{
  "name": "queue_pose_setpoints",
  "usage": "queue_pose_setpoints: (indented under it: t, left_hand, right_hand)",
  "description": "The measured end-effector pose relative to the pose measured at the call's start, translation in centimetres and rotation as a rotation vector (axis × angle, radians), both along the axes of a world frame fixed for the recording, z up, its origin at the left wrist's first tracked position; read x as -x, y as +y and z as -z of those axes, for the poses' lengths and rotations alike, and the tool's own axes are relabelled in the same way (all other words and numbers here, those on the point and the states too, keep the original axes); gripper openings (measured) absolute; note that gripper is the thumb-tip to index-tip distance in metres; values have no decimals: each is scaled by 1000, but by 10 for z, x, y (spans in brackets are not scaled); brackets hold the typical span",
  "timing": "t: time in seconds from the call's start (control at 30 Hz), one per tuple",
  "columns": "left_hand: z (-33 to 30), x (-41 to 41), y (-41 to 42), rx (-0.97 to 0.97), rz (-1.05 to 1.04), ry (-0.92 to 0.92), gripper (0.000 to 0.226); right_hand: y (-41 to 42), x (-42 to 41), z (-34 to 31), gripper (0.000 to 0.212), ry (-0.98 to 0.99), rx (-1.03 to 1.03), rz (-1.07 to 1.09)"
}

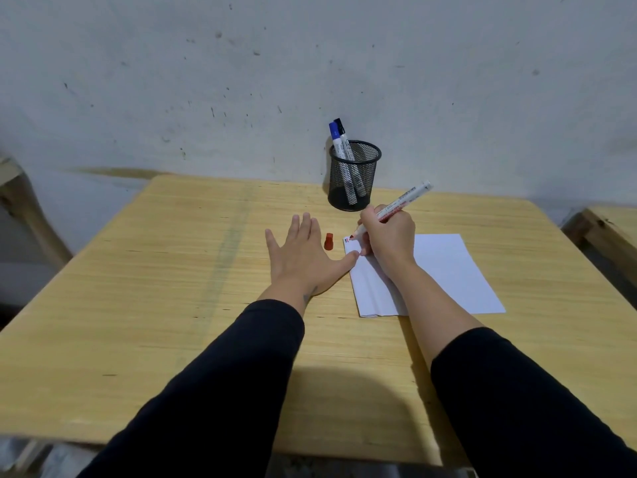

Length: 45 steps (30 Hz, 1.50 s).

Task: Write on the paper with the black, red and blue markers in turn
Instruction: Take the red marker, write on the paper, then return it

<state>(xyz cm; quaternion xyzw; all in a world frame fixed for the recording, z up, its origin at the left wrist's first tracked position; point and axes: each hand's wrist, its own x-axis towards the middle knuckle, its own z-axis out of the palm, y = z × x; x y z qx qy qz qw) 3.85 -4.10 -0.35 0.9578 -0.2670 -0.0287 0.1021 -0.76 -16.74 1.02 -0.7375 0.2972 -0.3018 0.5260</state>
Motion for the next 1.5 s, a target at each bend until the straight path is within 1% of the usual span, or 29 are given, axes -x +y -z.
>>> queue_pose_setpoints:
  t: [0.1,0.17,0.27,0.3,0.33,0.4,0.5,0.53,0.57,0.6,0.67,0.77,0.87,0.97,1.07,1.23,1.4,1.5]
  left_hand:
    - [2,0,1,41,7,13,101]
    - [3,0,2,141,30,1,92]
    - [3,4,9,402,71,-102,58]
    - [1,6,9,441,77,-149,47]
    - [-1,6,9,437,80,-182,38]
    - [-3,11,10,444,71,-177,29]
    - [-11,13,8,511,16,-49,18]
    - [-13,13,7,567,1,-9,14]
    - [-17,14,8,678,-22,50,10]
    - [-25,16,8,829,-54,136,7]
    - [-42,20,7,1079,-119,331,9]
    - [-57,18,5,1193,-116,448,15]
    - [-65,22,5,1256,-70,509,20]
    - [-67,26,4,1290,-31,516,22]
    - [-68,31,2,1300,-3,529,16]
    - [-71,40,3,1264,55,538,14]
    - [-67,44,-1,1261,13,507,20]
    - [-62,46,-3,1271,-10,522,21]
  right_hand:
    - [-1,4,-4,28,-119,-158,5]
    - [-1,4,-7,31,-152,-222,2]
    - [1,7,-9,37,-179,-321,-25]
    - [1,7,-11,39,-190,-345,-29]
    - [2,7,-13,41,-193,-362,-30]
    - [6,13,-19,42,-213,-384,-23]
    - [10,18,-28,39,-209,-375,-31]
    - [10,19,-29,37,-209,-367,-39]
    - [11,21,-31,36,-215,-354,-48]
    - [11,23,-35,34,-224,-339,-53]
    - [9,26,-44,35,-234,-300,-45]
    - [8,26,-58,38,-237,-235,-35]
    - [11,28,-68,38,-252,-218,-38]
    - [17,32,-73,39,-264,-212,-49]
    - [22,35,-73,40,-252,-198,-63]
    - [28,39,-74,39,-243,-251,-67]
    - [28,40,-67,38,-229,-301,-85]
    - [27,40,-64,40,-200,-291,-95]
